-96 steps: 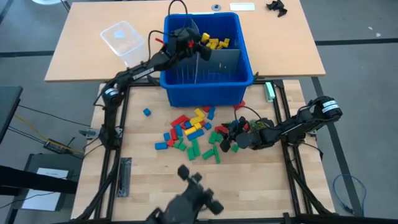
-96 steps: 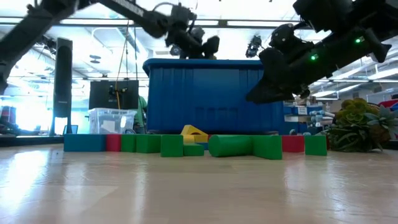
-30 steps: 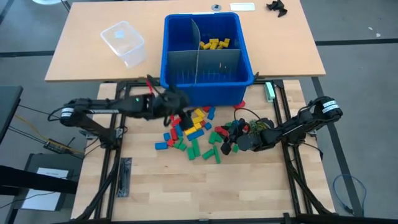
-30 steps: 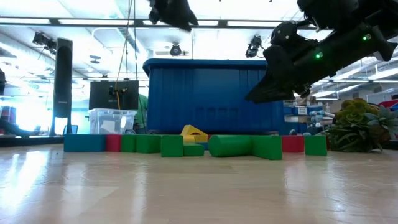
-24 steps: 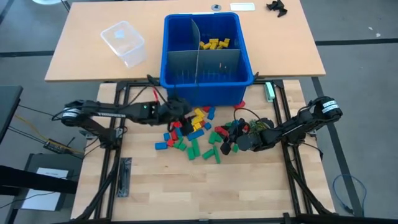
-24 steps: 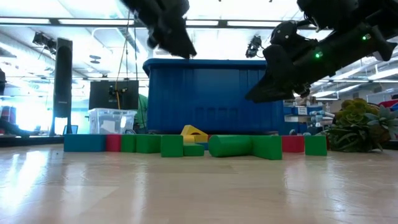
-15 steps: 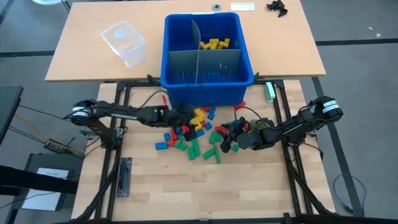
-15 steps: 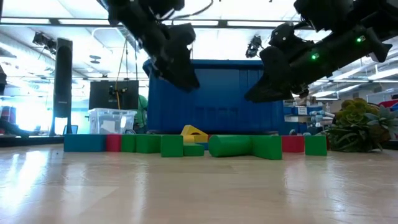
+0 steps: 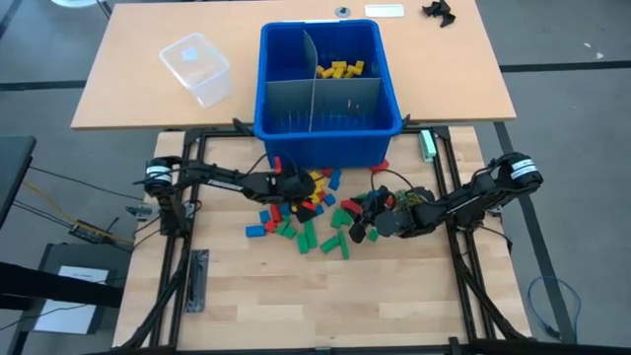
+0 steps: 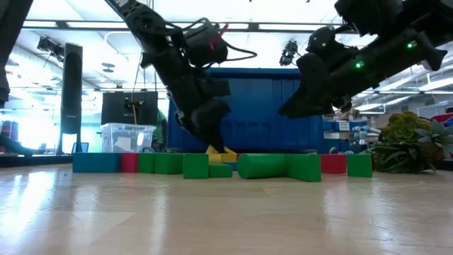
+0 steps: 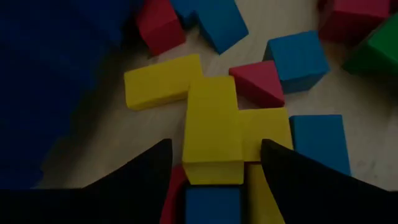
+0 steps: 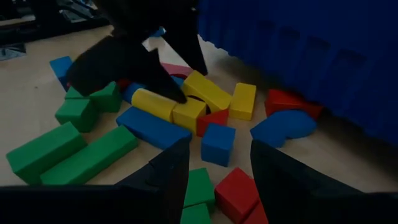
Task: Sort Items/Unsort Items
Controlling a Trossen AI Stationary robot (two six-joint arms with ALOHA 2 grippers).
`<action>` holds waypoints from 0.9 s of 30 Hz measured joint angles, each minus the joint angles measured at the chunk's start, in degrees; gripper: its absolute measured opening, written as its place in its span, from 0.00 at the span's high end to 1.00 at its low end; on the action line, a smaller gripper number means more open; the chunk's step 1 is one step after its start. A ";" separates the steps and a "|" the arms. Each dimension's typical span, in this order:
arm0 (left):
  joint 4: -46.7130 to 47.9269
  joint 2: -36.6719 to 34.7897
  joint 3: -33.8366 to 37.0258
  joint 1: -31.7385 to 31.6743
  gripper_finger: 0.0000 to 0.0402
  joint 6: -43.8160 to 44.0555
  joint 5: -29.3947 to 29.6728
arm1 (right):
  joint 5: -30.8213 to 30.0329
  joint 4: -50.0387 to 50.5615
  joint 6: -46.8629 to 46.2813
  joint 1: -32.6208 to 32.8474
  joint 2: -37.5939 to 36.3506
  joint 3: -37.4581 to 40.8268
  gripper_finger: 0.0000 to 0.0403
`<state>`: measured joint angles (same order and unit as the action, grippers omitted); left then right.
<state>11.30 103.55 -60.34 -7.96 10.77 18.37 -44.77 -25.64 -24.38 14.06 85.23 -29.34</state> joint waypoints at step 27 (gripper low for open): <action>15.44 0.98 -13.63 2.59 0.65 -6.19 0.12 | 0.54 0.47 0.01 0.22 0.00 0.00 0.58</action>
<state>26.74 104.53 -73.97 -5.37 4.58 18.49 -44.24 -25.17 -24.38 14.28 85.23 -29.34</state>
